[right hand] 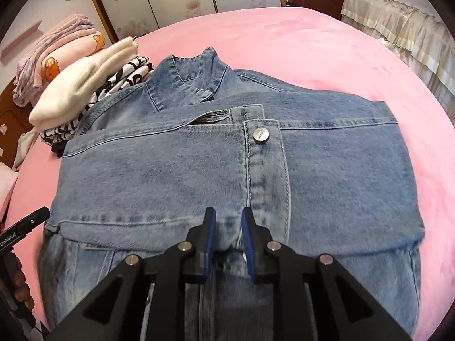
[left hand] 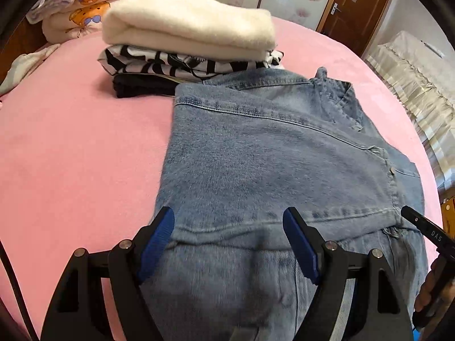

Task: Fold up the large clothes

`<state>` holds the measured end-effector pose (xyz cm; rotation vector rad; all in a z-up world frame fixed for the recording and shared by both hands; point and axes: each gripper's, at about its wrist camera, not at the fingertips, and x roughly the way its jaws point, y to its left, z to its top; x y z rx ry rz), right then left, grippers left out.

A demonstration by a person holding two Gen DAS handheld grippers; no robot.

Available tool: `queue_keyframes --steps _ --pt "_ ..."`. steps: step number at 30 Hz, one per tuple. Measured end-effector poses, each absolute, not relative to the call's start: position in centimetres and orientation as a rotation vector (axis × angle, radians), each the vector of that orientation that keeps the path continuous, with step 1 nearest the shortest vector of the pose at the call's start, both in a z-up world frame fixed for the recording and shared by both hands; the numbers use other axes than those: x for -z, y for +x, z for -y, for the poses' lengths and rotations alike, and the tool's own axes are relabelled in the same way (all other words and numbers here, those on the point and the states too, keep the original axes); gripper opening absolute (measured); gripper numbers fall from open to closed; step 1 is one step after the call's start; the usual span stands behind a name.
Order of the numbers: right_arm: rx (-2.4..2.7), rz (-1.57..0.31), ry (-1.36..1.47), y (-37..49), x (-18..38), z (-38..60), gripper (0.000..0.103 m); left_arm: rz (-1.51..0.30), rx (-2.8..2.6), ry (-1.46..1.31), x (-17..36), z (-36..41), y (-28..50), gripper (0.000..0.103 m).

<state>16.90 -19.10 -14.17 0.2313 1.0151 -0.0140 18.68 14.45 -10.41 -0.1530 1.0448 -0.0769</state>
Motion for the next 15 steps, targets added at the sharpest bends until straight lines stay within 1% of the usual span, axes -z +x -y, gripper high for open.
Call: queue_keyframes --steps 5,7,9,10,11,15 --pt "0.011 -0.984 0.245 14.4 12.1 19.3 0.02 -1.026 0.071 -0.128 8.4 -14.7 16.1 0.077" --pt "0.009 -0.968 0.25 13.3 11.2 19.4 0.025 -1.023 0.067 -0.118 7.7 -14.9 15.0 0.078" --pt "0.008 -0.941 0.244 12.0 10.1 19.4 0.037 -1.021 0.06 -0.106 7.1 -15.1 14.0 0.078" --pt "0.006 -0.93 0.238 11.5 9.6 19.4 0.039 -1.02 0.054 -0.098 6.8 -15.2 13.4 0.078" --pt "0.006 -0.918 0.228 11.0 9.1 19.4 0.041 -1.017 0.05 -0.093 6.6 -15.4 12.8 0.078" --pt "0.007 -0.881 0.194 9.0 7.1 19.1 0.041 -1.02 0.041 -0.083 5.8 -15.7 10.9 0.078"
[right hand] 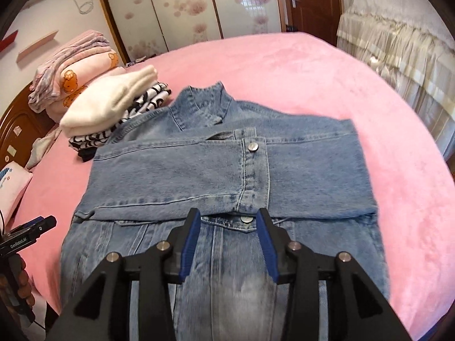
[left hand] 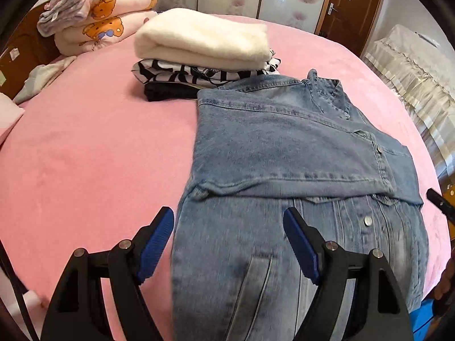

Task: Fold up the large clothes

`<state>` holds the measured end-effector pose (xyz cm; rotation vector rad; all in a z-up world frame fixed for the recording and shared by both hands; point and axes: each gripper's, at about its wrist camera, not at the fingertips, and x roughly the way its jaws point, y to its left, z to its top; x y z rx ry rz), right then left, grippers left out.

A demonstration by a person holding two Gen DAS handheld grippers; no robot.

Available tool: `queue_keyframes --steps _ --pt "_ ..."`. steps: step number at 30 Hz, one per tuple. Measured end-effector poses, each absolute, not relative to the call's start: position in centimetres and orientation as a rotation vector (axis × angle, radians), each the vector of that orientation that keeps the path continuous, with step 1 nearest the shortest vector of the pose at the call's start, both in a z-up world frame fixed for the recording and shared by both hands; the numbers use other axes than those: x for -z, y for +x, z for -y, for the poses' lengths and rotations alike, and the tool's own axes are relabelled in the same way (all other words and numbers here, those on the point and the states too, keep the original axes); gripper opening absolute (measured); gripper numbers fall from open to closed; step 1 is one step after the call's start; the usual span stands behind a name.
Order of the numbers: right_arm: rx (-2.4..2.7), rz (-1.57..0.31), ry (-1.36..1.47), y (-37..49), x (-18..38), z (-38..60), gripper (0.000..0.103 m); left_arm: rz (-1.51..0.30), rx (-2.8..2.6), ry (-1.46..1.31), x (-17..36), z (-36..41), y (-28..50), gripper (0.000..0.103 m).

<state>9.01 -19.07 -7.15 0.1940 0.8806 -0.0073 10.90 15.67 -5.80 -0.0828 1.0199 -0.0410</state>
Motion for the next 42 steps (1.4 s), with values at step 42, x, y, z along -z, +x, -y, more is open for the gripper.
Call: queue_keyframes --steps 42 --pt "0.019 -1.075 0.293 -9.5 15.8 32.4 0.049 -1.33 0.328 -0.154 15.6 -20.1 -1.5 0.078"
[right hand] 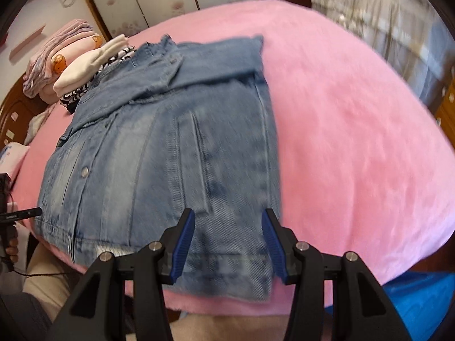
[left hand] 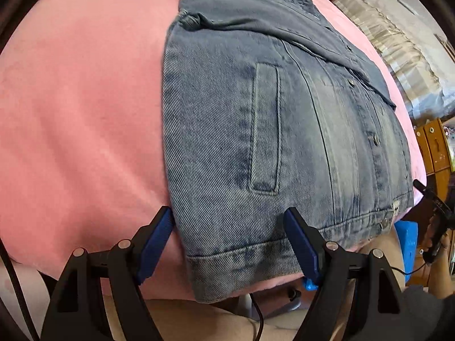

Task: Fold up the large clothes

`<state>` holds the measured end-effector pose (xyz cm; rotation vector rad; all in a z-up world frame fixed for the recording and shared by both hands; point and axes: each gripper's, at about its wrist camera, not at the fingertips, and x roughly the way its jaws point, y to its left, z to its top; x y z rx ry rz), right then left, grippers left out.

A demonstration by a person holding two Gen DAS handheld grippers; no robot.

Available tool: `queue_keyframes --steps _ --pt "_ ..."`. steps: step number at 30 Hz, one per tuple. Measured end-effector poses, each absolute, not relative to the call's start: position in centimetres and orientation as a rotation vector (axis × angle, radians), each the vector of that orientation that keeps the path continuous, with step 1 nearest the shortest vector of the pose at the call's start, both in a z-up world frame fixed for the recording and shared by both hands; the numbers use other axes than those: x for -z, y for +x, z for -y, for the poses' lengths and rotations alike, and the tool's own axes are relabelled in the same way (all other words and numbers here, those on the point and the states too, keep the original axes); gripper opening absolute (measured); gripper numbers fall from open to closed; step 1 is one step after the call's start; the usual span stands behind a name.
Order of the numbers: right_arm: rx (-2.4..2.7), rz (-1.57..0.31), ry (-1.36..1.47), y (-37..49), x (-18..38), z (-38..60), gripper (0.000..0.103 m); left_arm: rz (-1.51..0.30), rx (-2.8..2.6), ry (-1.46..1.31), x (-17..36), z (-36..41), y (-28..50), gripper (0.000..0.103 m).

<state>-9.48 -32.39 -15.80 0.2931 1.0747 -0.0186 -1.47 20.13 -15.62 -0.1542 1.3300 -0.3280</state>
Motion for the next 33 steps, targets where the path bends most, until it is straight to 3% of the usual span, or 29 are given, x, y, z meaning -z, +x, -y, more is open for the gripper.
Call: queue_keyframes --steps 16,24,31,32,33 --pt "-0.08 -1.134 0.535 -10.7 20.0 35.5 0.054 -1.344 0.365 -0.208 16.5 -20.5 -1.8 0.083" --pt "-0.195 -1.152 0.55 -10.9 19.6 35.7 0.047 -1.362 0.464 -0.187 16.3 -19.1 -2.5 0.082" --pt "-0.181 -1.181 0.517 -10.1 20.5 35.4 0.047 -1.38 0.455 -0.2 17.2 -19.1 -2.1 0.083" --pt "-0.18 -1.181 0.511 -10.0 20.5 35.3 0.047 -1.382 0.45 -0.19 17.2 -19.0 -2.1 0.083" --pt "-0.176 -1.183 0.501 -9.9 20.4 35.2 0.047 -1.383 0.444 -0.173 17.1 -18.6 -2.1 0.076"
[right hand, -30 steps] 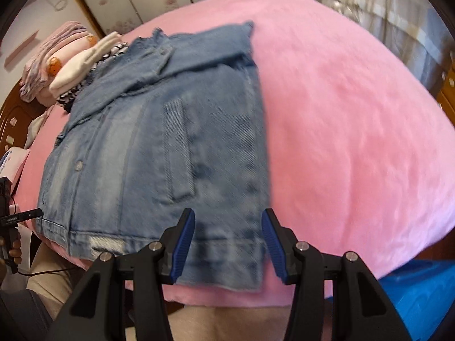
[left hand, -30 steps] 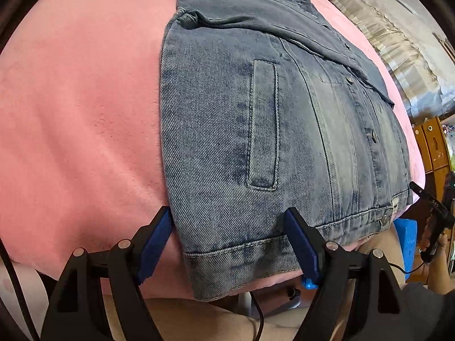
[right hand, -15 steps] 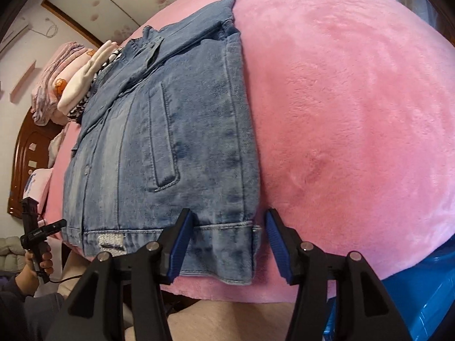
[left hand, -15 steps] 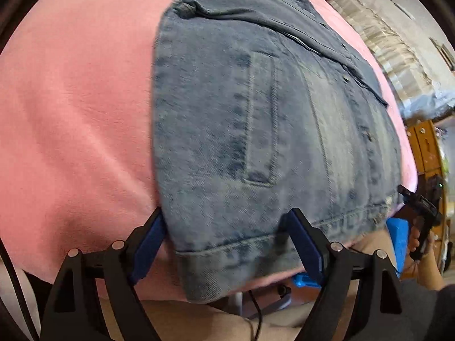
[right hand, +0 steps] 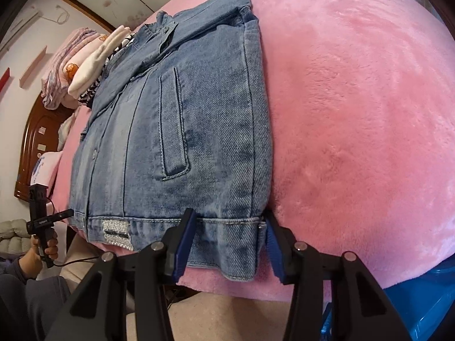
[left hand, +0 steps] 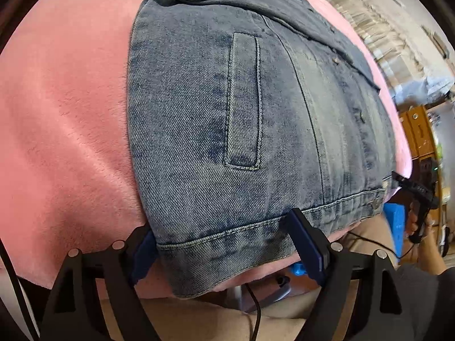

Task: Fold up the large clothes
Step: 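Grasp the jacket hem band with both grippers, then fold the held hem up toward the collar with both grippers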

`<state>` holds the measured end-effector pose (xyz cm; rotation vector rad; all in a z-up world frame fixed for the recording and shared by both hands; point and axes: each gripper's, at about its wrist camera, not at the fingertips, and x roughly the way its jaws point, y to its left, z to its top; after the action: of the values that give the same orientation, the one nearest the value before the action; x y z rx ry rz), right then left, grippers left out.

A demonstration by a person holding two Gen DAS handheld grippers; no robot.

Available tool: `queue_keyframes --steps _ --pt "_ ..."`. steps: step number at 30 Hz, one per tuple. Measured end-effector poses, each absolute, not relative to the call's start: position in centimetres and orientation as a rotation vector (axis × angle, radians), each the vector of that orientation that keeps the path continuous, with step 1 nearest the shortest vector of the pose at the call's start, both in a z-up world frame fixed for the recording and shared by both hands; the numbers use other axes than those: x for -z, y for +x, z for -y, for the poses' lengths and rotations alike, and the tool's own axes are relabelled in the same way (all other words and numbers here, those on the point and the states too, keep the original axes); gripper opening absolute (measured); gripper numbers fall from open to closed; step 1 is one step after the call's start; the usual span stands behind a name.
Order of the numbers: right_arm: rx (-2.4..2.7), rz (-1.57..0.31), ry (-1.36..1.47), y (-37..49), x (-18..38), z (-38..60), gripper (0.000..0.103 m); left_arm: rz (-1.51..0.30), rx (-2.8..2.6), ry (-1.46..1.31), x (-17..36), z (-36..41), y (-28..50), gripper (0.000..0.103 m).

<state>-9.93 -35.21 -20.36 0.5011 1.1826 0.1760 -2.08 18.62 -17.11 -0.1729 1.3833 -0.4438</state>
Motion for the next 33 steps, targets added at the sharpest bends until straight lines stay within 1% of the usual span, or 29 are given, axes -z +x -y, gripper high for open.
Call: queue_keyframes --steps 1,3,5,8,11,15,17,20,24,28,29,31,32,33 --pt "-0.171 -1.183 0.492 -9.9 20.2 35.1 0.045 -1.381 0.435 -0.162 16.9 -18.3 -2.0 0.07" --pt "-0.159 -1.18 0.433 -9.9 19.4 34.5 0.032 -1.369 0.412 -0.139 16.3 -18.0 -1.9 0.032" --pt "-0.157 -1.172 0.372 -9.7 18.5 33.6 0.026 -1.363 0.425 -0.184 15.4 -18.4 -1.6 0.012" --pt "-0.158 -1.143 0.282 -9.6 16.8 32.7 0.022 -1.355 0.444 -0.26 14.5 -18.8 -1.3 0.012" --pt "-0.18 -1.09 0.294 -9.2 14.7 32.9 0.02 -1.315 0.475 -0.316 12.9 -18.8 -1.0 0.012" --pt "-0.235 -0.971 0.378 -7.5 10.7 33.5 0.019 -1.181 0.524 -0.524 9.1 -19.5 0.4 0.011" --pt "-0.264 -0.923 0.416 -6.0 9.0 33.4 0.019 -1.101 0.527 -0.571 7.2 -19.5 1.5 0.011" --pt "-0.303 -0.857 0.468 -2.9 6.7 33.1 0.019 -1.011 0.502 -0.614 4.8 -19.4 4.2 0.011" --pt "-0.308 -0.761 0.554 2.4 4.0 34.3 0.019 -0.919 0.432 -0.655 2.0 -20.8 9.6 0.011" --pt "-0.231 -0.74 0.679 7.9 4.2 36.6 0.019 -0.879 0.335 -0.728 1.8 -22.6 16.0 0.012" --pt "-0.196 -0.747 0.719 9.5 4.9 37.4 0.02 -0.881 0.312 -0.737 2.2 -22.7 17.3 0.014" --pt "-0.152 -0.803 0.771 12.3 6.7 38.5 0.027 -0.914 0.257 -0.719 3.5 -22.5 20.6 0.02" --pt "-0.124 -0.826 0.786 13.4 7.6 38.9 0.032 -0.948 0.239 -0.71 4.4 -22.1 22.0 0.026" --pt "-0.089 -0.861 0.8 14.7 8.8 39.3 0.041 -0.989 0.217 -0.695 5.7 -21.7 23.3 0.04"
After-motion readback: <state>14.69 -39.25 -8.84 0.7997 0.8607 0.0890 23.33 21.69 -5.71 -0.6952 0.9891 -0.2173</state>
